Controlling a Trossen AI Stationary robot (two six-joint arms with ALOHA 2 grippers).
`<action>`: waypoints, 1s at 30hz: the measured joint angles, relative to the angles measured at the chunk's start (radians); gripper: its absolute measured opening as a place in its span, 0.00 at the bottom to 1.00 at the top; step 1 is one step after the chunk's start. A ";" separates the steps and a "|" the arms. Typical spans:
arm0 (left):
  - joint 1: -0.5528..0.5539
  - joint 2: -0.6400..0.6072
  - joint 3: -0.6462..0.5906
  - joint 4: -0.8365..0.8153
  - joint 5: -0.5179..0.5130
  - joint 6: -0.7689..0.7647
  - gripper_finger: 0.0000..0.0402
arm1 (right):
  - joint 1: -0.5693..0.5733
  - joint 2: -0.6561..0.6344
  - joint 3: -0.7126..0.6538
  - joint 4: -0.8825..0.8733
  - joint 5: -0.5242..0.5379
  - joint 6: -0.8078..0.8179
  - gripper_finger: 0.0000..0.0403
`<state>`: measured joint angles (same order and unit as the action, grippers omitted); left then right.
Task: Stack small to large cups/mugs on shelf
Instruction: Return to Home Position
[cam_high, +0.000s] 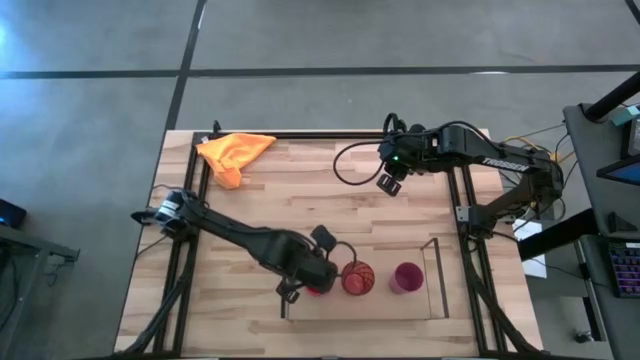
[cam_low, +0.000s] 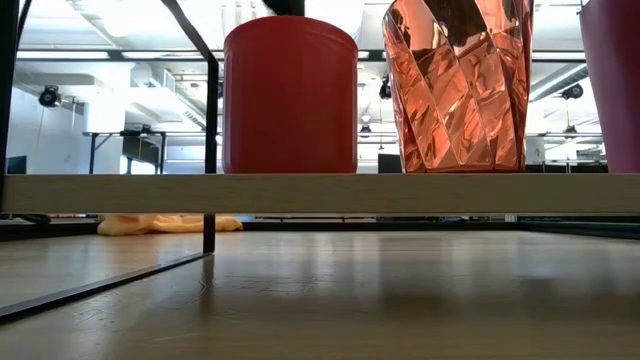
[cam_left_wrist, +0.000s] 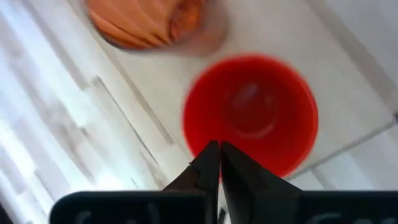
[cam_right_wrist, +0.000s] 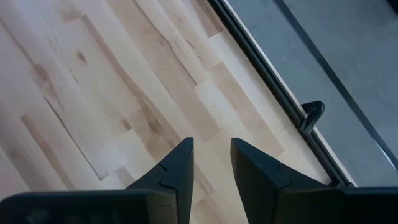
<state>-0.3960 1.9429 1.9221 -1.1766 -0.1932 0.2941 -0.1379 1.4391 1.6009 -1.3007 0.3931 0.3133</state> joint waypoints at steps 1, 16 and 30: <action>0.002 -0.004 0.017 -0.001 -0.001 0.000 0.00 | 0.000 -0.001 0.000 -0.001 0.000 -0.002 0.25; 0.168 -0.161 0.299 -0.045 -0.098 -0.253 0.00 | 0.030 -0.114 0.030 0.002 -0.154 -0.052 0.25; 0.259 -0.477 0.281 -0.044 -0.027 -0.340 0.00 | 0.109 -0.351 0.031 0.002 -0.165 -0.023 0.21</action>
<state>-0.1371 1.4657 2.2030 -1.2208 -0.2197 -0.0459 -0.0284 1.0880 1.6321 -1.2987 0.2279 0.2901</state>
